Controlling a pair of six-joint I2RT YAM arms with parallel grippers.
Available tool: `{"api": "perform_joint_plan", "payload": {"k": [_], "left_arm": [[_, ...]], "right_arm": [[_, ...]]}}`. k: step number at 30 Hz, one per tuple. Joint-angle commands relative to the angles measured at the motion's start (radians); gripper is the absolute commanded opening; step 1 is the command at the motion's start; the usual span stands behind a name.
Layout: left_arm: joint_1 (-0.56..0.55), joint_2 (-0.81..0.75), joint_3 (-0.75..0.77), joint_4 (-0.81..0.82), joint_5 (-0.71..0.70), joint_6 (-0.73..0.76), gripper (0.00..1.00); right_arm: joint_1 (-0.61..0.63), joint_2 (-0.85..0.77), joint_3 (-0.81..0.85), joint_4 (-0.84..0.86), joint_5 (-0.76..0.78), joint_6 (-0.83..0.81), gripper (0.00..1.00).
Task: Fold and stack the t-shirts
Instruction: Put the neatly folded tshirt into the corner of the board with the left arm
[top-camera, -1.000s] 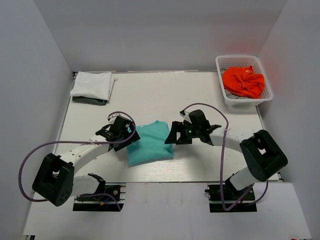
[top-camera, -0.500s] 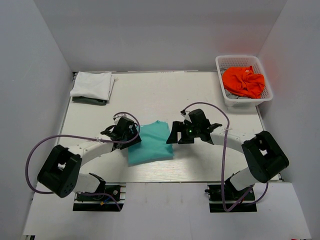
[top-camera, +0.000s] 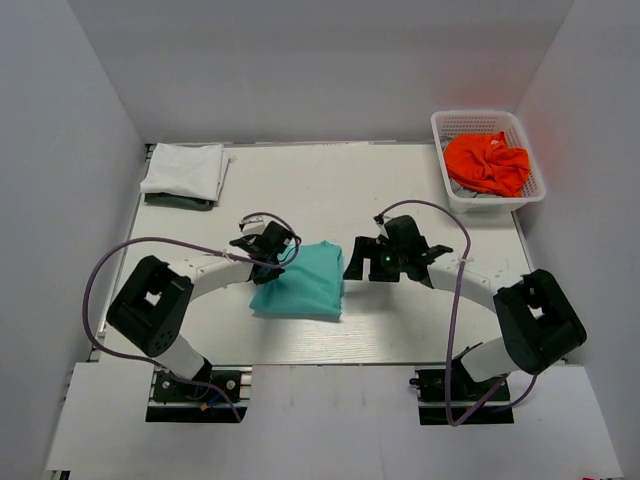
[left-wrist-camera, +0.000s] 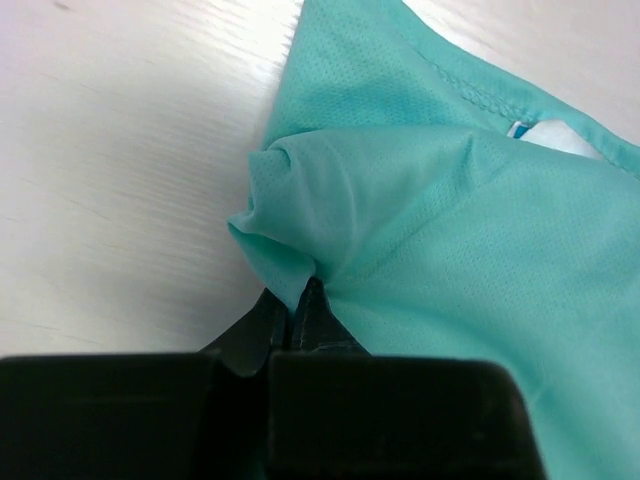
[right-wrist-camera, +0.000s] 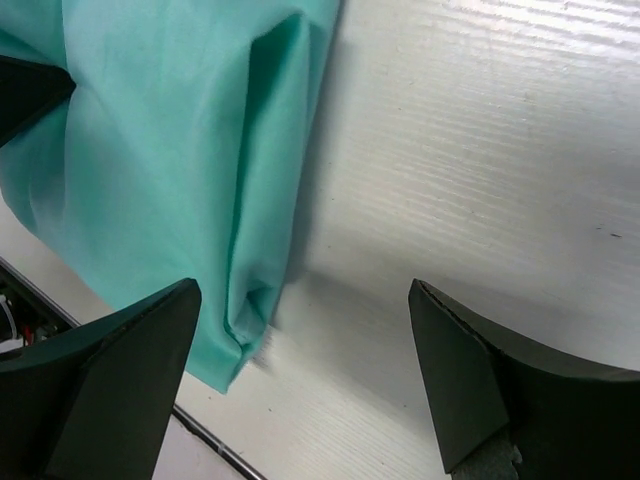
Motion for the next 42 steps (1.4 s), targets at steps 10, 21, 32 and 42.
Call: {"api": "perform_joint_plan", "payload": {"k": [10,21,32,42], "left_arm": [[0.054,0.208,0.414,-0.394,-0.581,0.079,0.00],[0.201,0.156,0.472,0.046,-0.563,0.609,0.00],[0.383,0.197,0.542,0.488,-0.392,1.012,0.00],[0.506,0.369,0.699,0.591,-0.224,1.125,0.00]], "right_arm": [[-0.035,-0.113,-0.005,-0.015,0.090,-0.045,0.90],[-0.055,-0.109,0.026,-0.028,0.107,-0.056,0.90],[-0.063,-0.027,0.092,-0.042,0.075,-0.069,0.90],[-0.066,0.051,0.165,-0.059,0.052,-0.085,0.90]]}}
